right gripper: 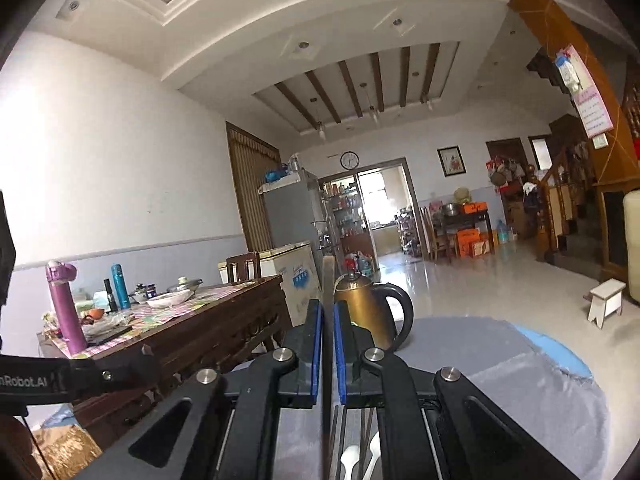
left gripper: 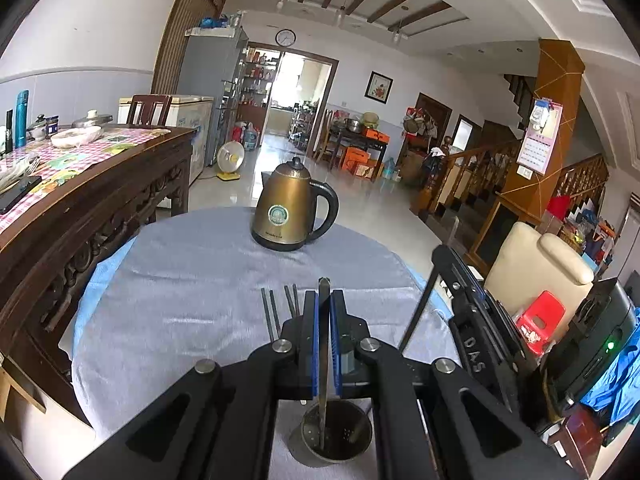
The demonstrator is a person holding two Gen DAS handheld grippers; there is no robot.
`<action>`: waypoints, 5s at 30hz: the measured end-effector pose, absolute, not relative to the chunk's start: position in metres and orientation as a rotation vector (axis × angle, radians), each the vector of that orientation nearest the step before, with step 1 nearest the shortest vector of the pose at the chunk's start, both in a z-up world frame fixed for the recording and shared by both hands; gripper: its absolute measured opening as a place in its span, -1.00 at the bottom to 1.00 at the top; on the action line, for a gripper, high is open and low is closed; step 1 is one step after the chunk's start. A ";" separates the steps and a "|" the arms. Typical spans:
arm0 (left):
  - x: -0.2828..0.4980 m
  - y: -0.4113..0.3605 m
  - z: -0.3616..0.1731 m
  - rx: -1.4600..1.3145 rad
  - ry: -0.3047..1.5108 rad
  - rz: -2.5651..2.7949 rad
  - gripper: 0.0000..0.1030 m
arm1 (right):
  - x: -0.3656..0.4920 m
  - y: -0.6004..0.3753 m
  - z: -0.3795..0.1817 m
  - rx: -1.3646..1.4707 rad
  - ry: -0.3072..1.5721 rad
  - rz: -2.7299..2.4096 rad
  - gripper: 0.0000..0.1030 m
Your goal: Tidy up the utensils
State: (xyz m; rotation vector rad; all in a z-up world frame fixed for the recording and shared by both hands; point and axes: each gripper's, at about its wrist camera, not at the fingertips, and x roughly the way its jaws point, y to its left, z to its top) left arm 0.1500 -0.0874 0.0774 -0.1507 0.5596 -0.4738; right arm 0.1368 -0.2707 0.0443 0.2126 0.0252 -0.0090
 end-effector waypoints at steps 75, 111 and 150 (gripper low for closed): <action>0.340 -0.161 -0.135 -0.049 1.114 -0.552 -0.06 | 0.348 -0.373 -0.177 0.541 0.847 0.220 -0.90; 0.377 -0.139 -0.145 -0.003 1.157 -0.573 -0.63 | 0.341 -0.376 -0.174 0.448 0.994 0.211 -0.80; 0.154 -0.063 0.003 -0.236 0.413 -0.298 -0.92 | 0.090 -0.342 -0.019 0.292 0.123 -0.131 -0.90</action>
